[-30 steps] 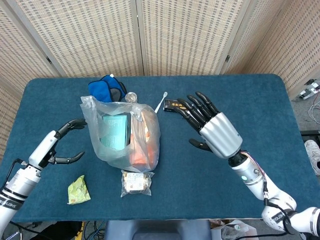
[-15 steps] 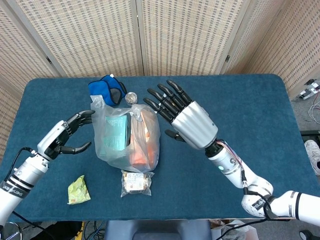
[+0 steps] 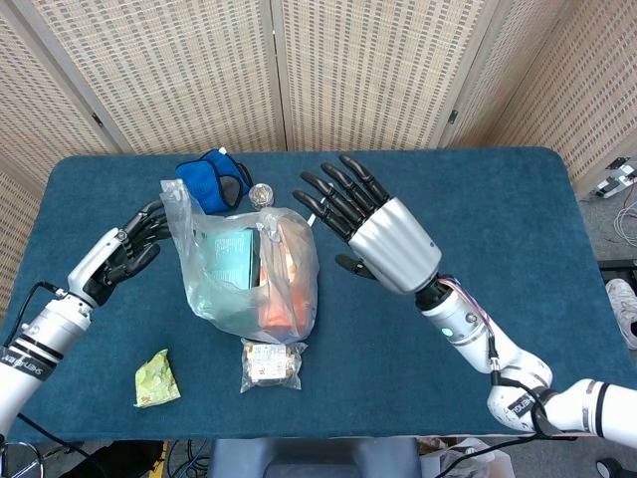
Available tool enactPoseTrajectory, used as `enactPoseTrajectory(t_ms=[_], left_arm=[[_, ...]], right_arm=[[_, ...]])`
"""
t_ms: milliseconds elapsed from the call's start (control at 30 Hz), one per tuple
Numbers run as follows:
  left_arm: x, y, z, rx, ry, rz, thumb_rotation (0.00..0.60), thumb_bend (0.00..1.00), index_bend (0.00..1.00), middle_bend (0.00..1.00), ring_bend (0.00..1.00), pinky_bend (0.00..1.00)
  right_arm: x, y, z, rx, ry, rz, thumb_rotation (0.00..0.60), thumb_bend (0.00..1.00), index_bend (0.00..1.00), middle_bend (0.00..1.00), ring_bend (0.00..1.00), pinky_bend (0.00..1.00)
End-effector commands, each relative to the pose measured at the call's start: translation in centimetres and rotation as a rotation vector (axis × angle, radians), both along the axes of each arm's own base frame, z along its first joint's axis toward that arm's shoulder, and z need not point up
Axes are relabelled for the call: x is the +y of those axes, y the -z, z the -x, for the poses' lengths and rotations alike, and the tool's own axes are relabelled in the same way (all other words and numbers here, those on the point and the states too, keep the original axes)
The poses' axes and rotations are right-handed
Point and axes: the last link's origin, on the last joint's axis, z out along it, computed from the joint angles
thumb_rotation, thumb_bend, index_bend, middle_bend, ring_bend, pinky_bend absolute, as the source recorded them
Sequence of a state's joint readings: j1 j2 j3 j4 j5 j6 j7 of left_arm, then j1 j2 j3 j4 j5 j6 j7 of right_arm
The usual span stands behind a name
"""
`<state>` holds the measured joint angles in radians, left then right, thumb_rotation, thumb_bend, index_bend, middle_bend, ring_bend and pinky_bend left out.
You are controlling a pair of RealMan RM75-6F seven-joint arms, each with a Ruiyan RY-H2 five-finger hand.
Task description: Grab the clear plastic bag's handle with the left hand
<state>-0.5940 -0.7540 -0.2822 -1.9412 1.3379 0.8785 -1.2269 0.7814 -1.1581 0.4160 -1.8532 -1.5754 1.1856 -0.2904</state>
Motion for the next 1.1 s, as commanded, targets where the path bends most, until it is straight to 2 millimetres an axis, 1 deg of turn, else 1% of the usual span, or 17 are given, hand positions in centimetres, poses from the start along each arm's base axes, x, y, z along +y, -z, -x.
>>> enactPoseTrajectory(t_ms=[33,100,167,233,333,400,533,667,867,1100], left_arm=[[-0.1,-0.1,0.1,-0.001,-0.014,0.008,0.243,0.25,0.0,0.14,0.17,0.11],[-0.1,0.0,-0.2,-0.02,-0.02,0.033,0.236,0.25,0.0,0.14,0.17,0.11],[-0.1,0.1,-0.5,-0.02,-0.017,0.052,0.214,0.25,0.0,0.14,0.17,0.11],[-0.1,0.1,-0.5,-0.015,-0.015,0.055,0.169,0.25,0.0,0.14,0.17,0.11],[-0.6,-0.3,-0.1,0.002,-0.02,0.027,0.081,0.25,0.0,0.13,0.17,0.11],[-1.0,-0.2,0.0,-0.005,-0.031,0.035,0.054,0.25,0.0,0.13,0.17,0.11],[-1.3,0.1,-0.3,-0.038,-0.041,0.081,0.05,0.25,0.0,0.13,0.17,0.11],[-0.7,0.7,-1.1,-0.071,-0.026,0.13,0.051,0.25,0.01,0.13,0.17,0.11],[0.3,1.4,-2.1,-0.113,-0.011,0.176,0.051,0.25,0.07,0.14,0.19,0.11],[1.5,1.6,-3.1,-0.216,-0.045,0.203,0.05,0.25,0.13,0.2,0.25,0.18]], right_arm=[[0.0,-0.1,0.1,0.003,-0.002,0.004,0.6,0.08,0.0,0.06,0.0,0.01],[-0.1,-0.1,0.2,0.0,0.0,0.003,0.6,0.08,0.0,0.06,0.0,0.01],[-0.1,0.0,0.1,-0.002,0.001,-0.001,0.6,0.08,0.0,0.06,0.0,0.01],[-0.1,-0.1,0.1,-0.004,-0.003,0.0,0.6,0.08,0.0,0.06,0.0,0.01],[0.1,-0.2,0.2,0.0,-0.006,0.005,0.6,0.08,0.0,0.06,0.0,0.01],[0.1,-0.3,0.3,0.0,-0.004,0.008,0.6,0.08,0.0,0.06,0.0,0.01],[0.1,-0.4,0.5,-0.009,-0.001,0.006,0.6,0.08,0.0,0.06,0.0,0.01],[0.0,-0.3,0.5,-0.012,0.0,0.002,0.6,0.08,0.0,0.06,0.0,0.01],[-0.2,0.0,0.0,-0.02,-0.007,-0.006,0.6,0.08,0.0,0.06,0.0,0.01],[-0.2,0.1,-0.3,-0.024,-0.013,-0.008,0.6,0.08,0.0,0.06,0.0,0.01]])
